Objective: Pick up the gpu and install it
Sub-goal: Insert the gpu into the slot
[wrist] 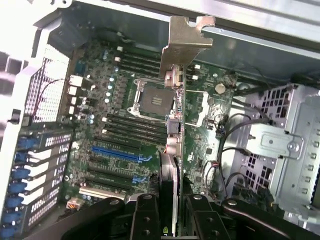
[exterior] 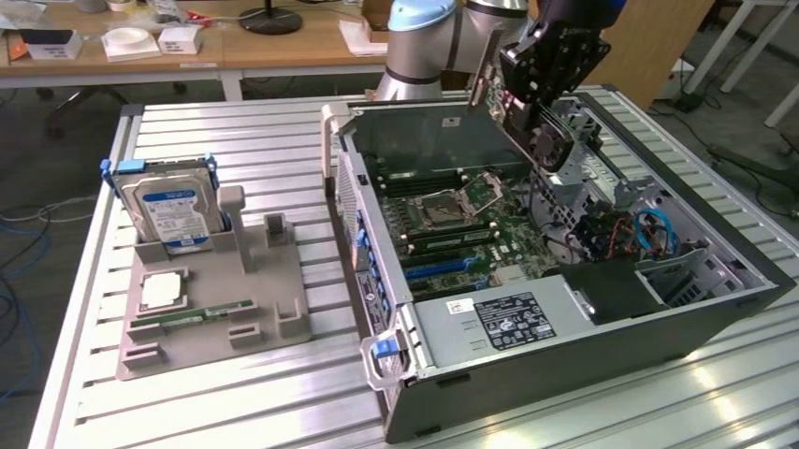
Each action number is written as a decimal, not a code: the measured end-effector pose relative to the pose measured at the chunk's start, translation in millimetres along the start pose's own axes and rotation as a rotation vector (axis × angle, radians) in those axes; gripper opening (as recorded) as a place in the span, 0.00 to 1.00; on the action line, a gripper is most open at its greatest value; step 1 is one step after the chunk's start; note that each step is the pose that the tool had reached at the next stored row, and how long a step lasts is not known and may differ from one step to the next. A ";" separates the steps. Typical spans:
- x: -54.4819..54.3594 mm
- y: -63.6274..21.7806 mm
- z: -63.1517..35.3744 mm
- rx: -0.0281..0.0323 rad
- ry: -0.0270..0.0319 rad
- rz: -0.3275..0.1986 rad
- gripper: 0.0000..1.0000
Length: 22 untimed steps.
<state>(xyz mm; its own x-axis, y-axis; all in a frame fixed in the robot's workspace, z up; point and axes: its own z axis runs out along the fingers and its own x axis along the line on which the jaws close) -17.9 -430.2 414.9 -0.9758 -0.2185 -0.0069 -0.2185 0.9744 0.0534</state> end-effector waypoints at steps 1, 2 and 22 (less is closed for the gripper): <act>0.2 -0.2 0.2 -0.0002 0.0005 -0.010 0.27; 0.2 -0.4 0.2 -0.0003 0.0011 -0.021 0.27; 0.8 -1.9 3.1 -0.0019 0.0156 -0.291 0.27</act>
<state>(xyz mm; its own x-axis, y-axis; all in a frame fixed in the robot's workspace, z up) -18.3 -432.1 411.7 -0.8721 -0.4893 -0.0068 -0.4889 0.8707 0.0534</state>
